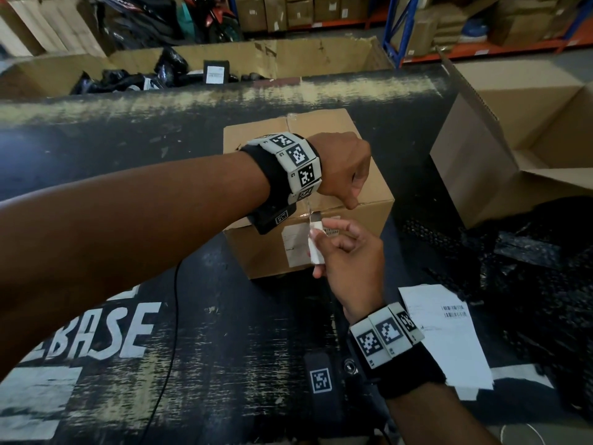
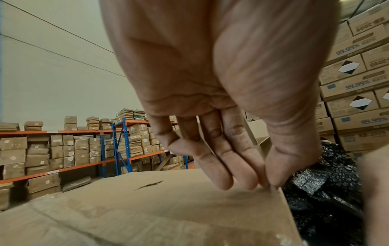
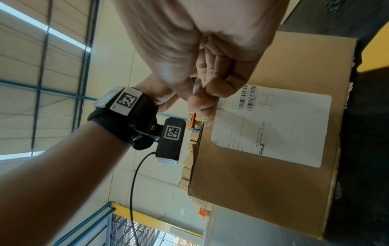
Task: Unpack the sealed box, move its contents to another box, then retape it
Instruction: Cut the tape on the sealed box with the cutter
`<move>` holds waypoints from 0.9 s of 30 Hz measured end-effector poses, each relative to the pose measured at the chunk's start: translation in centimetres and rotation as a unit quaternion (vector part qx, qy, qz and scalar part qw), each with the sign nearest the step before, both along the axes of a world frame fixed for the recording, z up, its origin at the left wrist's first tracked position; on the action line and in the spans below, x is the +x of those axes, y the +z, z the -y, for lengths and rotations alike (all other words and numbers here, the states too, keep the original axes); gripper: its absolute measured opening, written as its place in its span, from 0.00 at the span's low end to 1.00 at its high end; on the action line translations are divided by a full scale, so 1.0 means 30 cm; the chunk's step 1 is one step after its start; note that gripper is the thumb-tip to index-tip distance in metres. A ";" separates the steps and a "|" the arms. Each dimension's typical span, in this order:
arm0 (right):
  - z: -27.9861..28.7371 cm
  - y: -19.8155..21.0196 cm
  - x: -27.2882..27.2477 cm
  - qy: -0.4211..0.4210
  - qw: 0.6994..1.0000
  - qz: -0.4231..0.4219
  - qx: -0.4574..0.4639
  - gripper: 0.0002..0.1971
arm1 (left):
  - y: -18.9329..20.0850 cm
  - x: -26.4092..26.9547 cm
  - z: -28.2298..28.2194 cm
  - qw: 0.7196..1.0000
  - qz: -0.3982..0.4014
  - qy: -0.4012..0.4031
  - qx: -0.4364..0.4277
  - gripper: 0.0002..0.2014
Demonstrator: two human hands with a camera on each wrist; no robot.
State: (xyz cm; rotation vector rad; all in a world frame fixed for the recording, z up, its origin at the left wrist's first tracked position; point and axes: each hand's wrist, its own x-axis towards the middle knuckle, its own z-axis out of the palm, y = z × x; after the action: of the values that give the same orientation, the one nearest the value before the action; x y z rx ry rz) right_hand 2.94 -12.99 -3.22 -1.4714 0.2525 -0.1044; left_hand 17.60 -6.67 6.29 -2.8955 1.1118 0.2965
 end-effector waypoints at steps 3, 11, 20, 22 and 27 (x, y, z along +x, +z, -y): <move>-0.004 0.001 -0.005 0.000 1.000 0.005 -0.012 0.08 | 0.005 -0.001 0.000 1.000 -0.002 -0.003 0.000 0.09; -0.020 -0.002 0.003 0.001 1.000 -0.005 0.010 0.08 | 0.009 0.002 0.000 1.000 -0.013 -0.016 -0.001 0.07; -0.053 -0.004 0.010 0.010 1.000 -0.010 0.001 0.07 | 0.014 -0.004 -0.021 0.998 -0.033 -0.043 -0.008 0.03; -0.070 -0.001 0.007 0.032 0.999 -0.015 0.003 0.08 | 0.017 -0.004 -0.020 0.998 -0.038 -0.042 -0.010 0.03; -0.133 -0.016 -0.039 0.080 0.997 -0.008 0.003 0.09 | 0.019 -0.002 -0.028 0.998 -0.029 -0.049 -0.018 0.03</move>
State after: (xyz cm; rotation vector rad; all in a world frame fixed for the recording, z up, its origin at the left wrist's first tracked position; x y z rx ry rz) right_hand 1.76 -9.01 -3.69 -1.4816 0.1472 0.0378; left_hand 17.53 -5.83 6.87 -2.8698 1.2762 0.3637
